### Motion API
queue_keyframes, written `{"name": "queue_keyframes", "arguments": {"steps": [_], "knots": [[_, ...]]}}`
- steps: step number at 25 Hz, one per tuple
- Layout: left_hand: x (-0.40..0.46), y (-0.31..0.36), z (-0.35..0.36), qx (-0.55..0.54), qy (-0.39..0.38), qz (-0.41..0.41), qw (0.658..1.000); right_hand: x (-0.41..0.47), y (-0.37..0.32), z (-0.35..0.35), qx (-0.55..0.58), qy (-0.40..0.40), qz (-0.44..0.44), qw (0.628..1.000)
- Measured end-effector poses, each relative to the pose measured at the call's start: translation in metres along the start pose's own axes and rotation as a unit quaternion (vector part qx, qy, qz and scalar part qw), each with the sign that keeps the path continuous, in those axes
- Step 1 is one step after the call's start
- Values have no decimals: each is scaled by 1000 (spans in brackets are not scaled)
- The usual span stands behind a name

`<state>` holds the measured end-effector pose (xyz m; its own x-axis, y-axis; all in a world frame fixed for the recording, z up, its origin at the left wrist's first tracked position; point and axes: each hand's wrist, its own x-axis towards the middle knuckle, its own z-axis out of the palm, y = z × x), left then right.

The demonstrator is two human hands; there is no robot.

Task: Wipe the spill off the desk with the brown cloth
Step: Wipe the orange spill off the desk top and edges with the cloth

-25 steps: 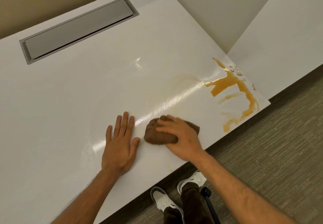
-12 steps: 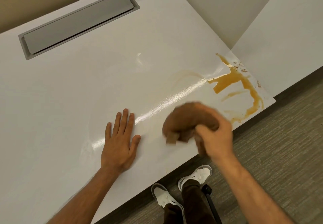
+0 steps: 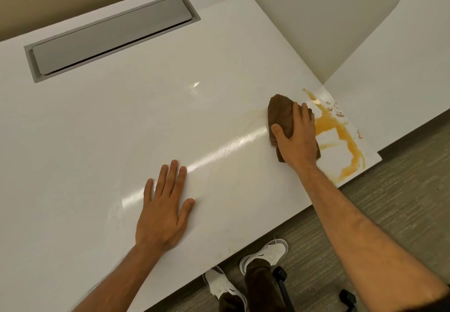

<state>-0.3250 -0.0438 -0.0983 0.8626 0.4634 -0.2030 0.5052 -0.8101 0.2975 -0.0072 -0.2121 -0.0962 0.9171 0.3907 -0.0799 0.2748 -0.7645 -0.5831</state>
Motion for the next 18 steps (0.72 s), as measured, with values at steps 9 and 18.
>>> {"name": "queue_keyframes", "arguments": {"steps": [9,18], "knots": [[0,0,1,-2,1,-2,1000,29,-54,35,37,-53,-125,990],[-1,0,5,-40,36,-5,999,-81,-68,56,108,-209,-317,919]]}}
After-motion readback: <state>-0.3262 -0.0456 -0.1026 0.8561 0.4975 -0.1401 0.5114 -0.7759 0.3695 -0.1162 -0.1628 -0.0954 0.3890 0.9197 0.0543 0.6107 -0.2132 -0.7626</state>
